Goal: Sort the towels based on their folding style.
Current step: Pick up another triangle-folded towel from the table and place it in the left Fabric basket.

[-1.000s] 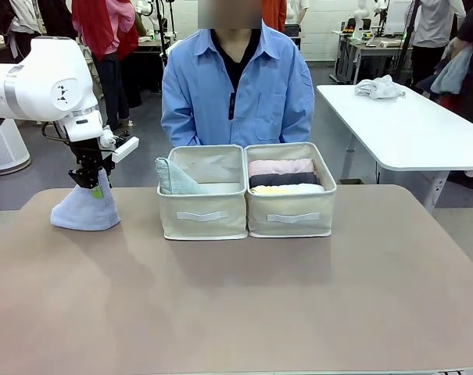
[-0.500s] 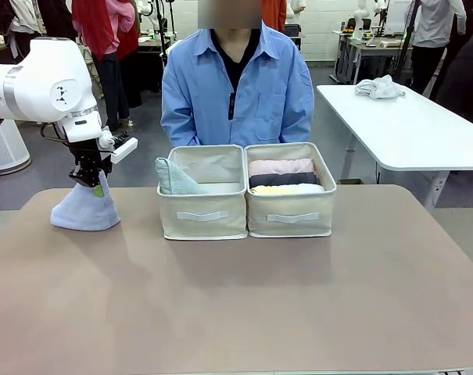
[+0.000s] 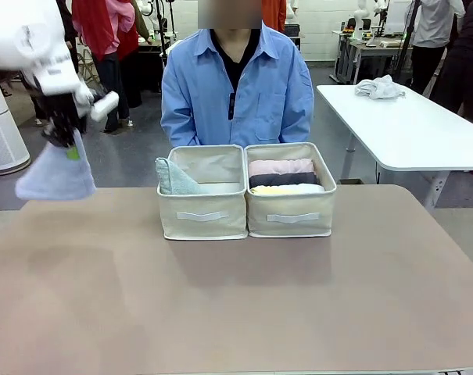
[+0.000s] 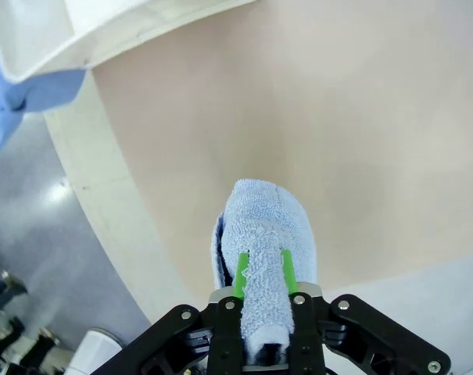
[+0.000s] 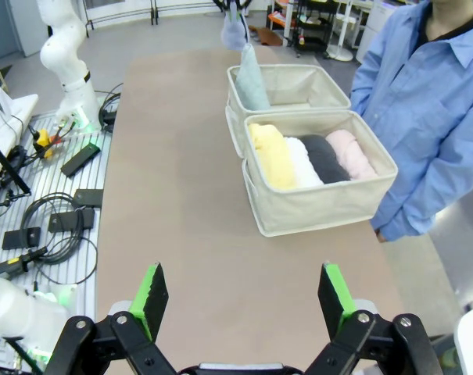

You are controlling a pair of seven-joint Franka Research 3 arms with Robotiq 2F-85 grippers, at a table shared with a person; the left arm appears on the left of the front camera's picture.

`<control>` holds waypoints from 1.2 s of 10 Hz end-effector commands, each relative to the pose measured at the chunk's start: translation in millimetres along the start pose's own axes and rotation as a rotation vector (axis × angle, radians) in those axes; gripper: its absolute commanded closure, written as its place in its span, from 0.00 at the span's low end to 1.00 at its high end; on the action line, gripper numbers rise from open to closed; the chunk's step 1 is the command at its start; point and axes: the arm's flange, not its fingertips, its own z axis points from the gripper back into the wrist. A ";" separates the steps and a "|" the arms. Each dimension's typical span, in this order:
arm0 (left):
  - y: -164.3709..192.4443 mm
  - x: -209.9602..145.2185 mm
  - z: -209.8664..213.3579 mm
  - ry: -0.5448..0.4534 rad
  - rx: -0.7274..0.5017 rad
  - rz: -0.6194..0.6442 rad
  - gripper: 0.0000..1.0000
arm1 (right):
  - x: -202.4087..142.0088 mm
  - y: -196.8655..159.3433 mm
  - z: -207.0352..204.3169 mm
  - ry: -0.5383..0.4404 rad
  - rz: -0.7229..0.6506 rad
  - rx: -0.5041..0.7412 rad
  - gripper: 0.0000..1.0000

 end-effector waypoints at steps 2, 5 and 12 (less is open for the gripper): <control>10.6 -6.1 64.2 0.011 -0.045 0.141 1.00 | -1.3 -0.4 1.4 0.004 0.012 0.012 0.00; 1.2 -34.8 56.7 -0.129 -0.079 0.186 1.00 | -1.3 -0.4 1.4 0.004 0.012 0.012 0.00; -0.2 -12.2 72.5 -0.036 -0.054 0.141 0.85 | -1.3 -0.4 1.4 0.004 0.012 0.012 0.00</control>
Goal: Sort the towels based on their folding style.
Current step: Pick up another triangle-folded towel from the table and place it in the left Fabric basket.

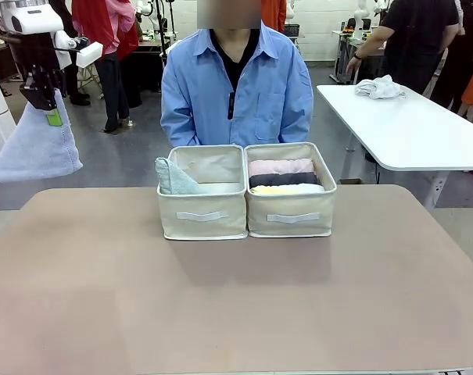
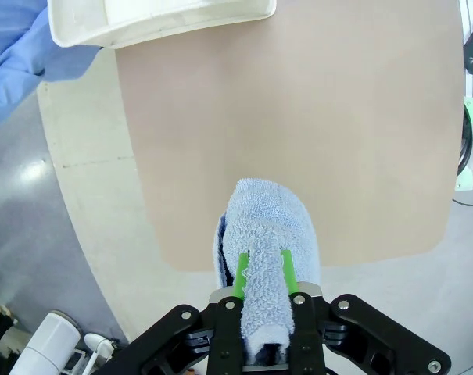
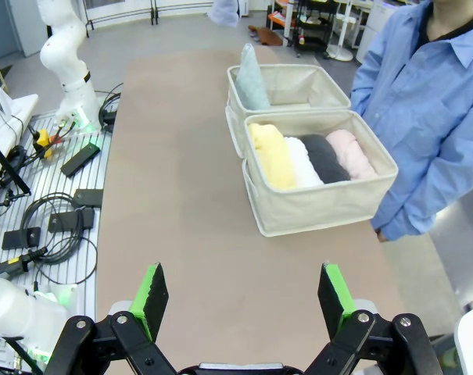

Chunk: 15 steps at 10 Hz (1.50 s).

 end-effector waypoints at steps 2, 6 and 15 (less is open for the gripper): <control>22.8 54.6 44.1 -0.076 0.094 -0.015 0.85 | -1.1 -0.3 1.4 0.004 0.013 0.012 0.00; 71.8 176.4 91.2 -0.043 0.154 -0.173 0.85 | -1.1 -0.3 1.4 0.004 0.013 0.012 0.00; 61.3 249.8 46.3 -0.107 0.126 -0.247 0.85 | -1.1 -0.3 1.4 0.004 0.013 0.012 0.00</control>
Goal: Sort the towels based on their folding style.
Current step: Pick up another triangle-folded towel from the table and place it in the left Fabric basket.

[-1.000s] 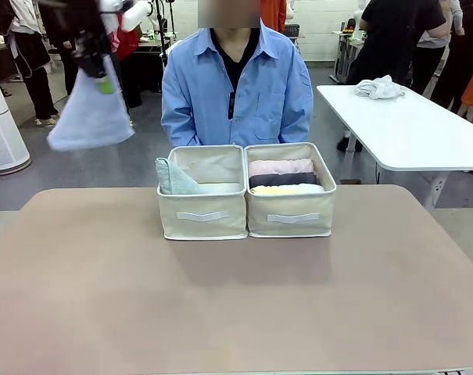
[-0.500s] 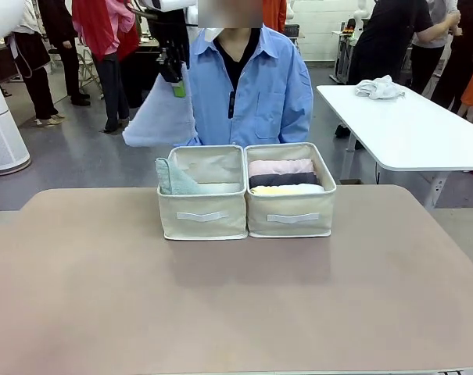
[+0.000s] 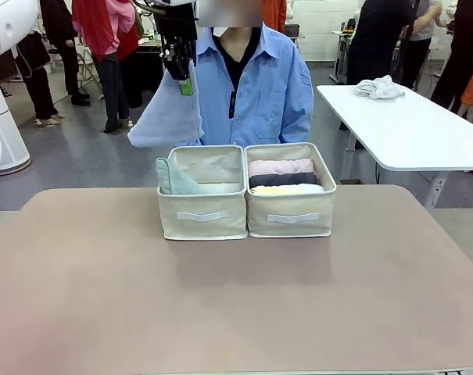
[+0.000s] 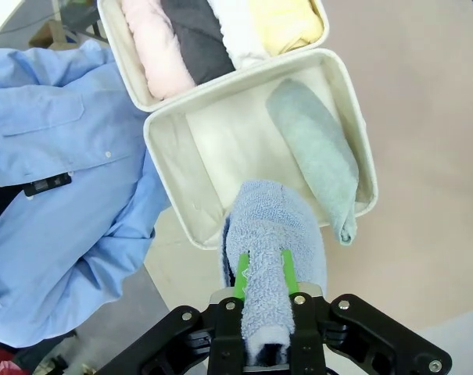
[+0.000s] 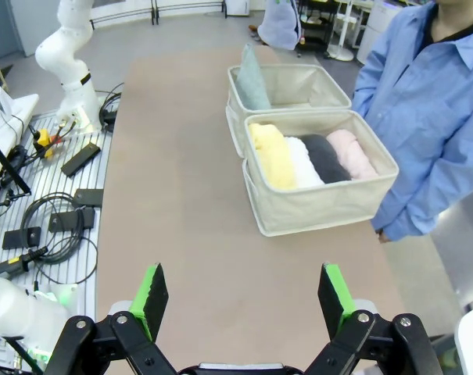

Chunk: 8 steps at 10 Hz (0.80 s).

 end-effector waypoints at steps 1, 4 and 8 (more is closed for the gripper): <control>1.3 -1.0 -2.4 0.001 0.005 -0.019 0.85 | -1.1 0.3 1.8 0.003 0.013 0.010 0.00; 1.1 0.5 -6.1 0.002 -0.010 -0.002 0.85 | -1.1 0.3 1.8 0.003 0.013 0.010 0.00; 3.0 32.5 -12.2 -0.022 0.064 0.074 0.85 | -1.1 0.3 1.8 0.003 0.013 0.010 0.00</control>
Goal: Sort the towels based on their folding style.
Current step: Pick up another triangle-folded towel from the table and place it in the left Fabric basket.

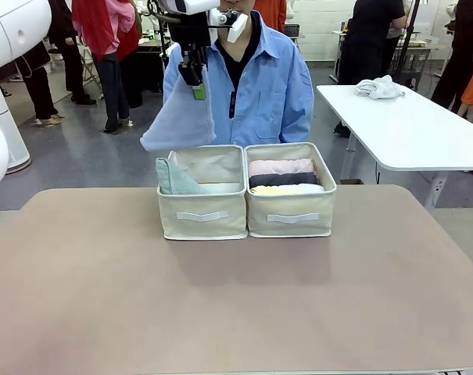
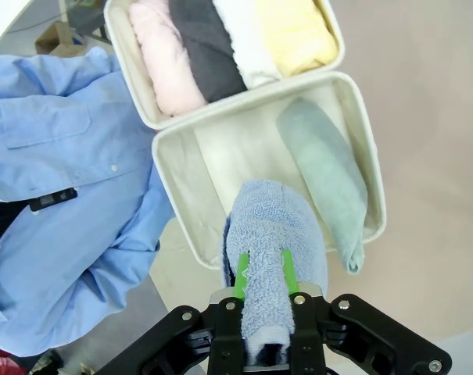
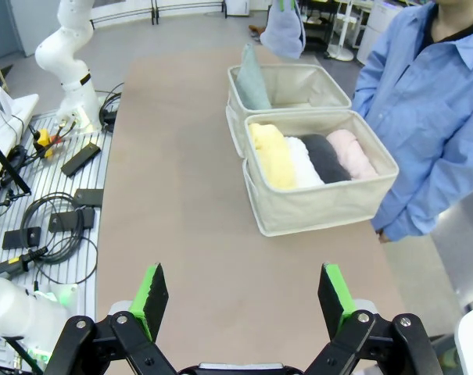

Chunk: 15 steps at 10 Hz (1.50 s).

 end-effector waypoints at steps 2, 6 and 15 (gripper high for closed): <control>1.4 13.3 -10.2 -0.088 0.040 0.092 0.85 | -1.0 0.3 1.8 0.003 0.013 0.010 0.00; 2.6 12.1 -46.2 -0.153 0.019 0.119 0.85 | -1.0 0.3 1.8 0.003 0.013 0.010 0.00; 11.9 42.1 -147.9 -0.021 -0.143 0.046 0.85 | -1.0 0.3 1.8 0.003 0.013 0.010 0.00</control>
